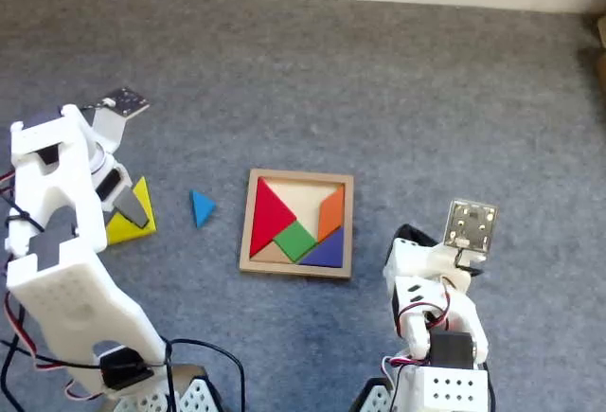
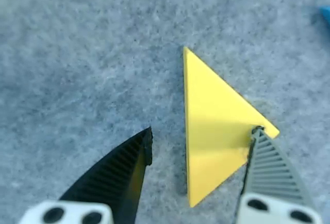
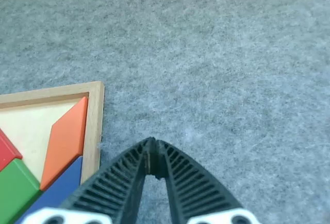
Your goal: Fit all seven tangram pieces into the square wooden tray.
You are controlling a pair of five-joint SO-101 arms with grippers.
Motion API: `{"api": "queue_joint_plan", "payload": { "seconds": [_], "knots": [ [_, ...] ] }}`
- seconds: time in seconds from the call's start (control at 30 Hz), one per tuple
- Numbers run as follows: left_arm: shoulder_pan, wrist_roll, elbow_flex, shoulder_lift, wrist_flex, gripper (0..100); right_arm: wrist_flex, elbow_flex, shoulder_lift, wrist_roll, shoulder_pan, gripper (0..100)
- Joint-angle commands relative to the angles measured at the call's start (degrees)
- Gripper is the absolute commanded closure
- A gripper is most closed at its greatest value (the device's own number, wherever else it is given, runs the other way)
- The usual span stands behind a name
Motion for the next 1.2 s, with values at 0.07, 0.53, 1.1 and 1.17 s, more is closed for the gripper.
{"api": "queue_joint_plan", "payload": {
  "seconds": [0.07,0.53,1.1,1.17],
  "knots": [
    [1.71,0.26,0.04,0.57,4.66,71,0.13,8.48,0.84,-0.18,0.57,99.5],
    [6.29,0.7,0.22,0.48,7.12,81,0.13,8.48,0.84,-0.18,0.57,99.5],
    [6.81,12.66,0.4,-11.38,7.3,81,0.13,8.48,0.84,-0.18,0.57,99.5],
    [6.81,16.0,0.4,-12.88,7.3,73,0.13,8.48,0.84,-0.18,0.57,99.5]
  ]
}}
